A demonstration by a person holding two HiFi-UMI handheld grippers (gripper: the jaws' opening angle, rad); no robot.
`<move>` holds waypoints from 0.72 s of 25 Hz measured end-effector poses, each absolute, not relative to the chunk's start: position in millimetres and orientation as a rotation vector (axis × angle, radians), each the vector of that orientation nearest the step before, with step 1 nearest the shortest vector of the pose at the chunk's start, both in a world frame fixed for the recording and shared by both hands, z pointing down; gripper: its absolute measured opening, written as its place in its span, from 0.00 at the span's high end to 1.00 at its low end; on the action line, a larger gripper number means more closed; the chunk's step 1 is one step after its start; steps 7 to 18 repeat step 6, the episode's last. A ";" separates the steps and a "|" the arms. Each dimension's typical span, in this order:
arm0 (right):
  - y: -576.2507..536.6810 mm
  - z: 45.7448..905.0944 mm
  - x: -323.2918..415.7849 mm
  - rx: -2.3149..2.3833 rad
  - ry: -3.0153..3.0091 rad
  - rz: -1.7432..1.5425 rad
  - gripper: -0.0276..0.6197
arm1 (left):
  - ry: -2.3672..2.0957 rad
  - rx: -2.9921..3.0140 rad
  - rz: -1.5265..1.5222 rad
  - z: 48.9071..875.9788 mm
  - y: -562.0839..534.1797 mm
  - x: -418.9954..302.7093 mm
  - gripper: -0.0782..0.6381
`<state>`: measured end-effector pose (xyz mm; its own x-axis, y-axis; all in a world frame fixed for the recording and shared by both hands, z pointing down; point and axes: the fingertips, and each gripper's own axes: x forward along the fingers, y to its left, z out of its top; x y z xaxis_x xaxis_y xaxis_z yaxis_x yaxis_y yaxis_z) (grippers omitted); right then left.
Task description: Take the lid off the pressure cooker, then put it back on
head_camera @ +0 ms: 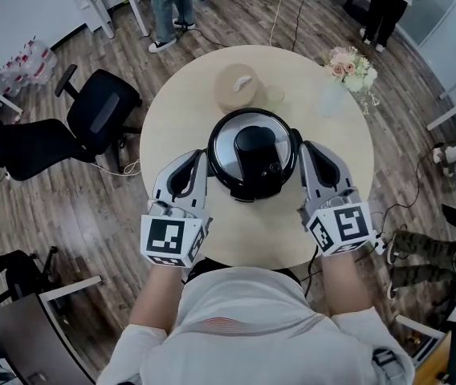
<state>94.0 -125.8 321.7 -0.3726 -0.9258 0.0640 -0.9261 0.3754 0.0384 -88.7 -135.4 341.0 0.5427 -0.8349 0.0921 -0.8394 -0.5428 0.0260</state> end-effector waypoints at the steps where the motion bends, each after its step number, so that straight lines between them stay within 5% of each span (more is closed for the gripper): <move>1: -126.0 321.7 92.9 1.713 -2.543 0.008 0.95 | -1.468 2.699 0.105 340.6 -135.5 -89.6 0.88; 18: -126.7 322.1 90.1 1.705 -2.543 0.012 0.95 | -1.466 2.695 0.099 338.7 -136.6 -91.8 0.88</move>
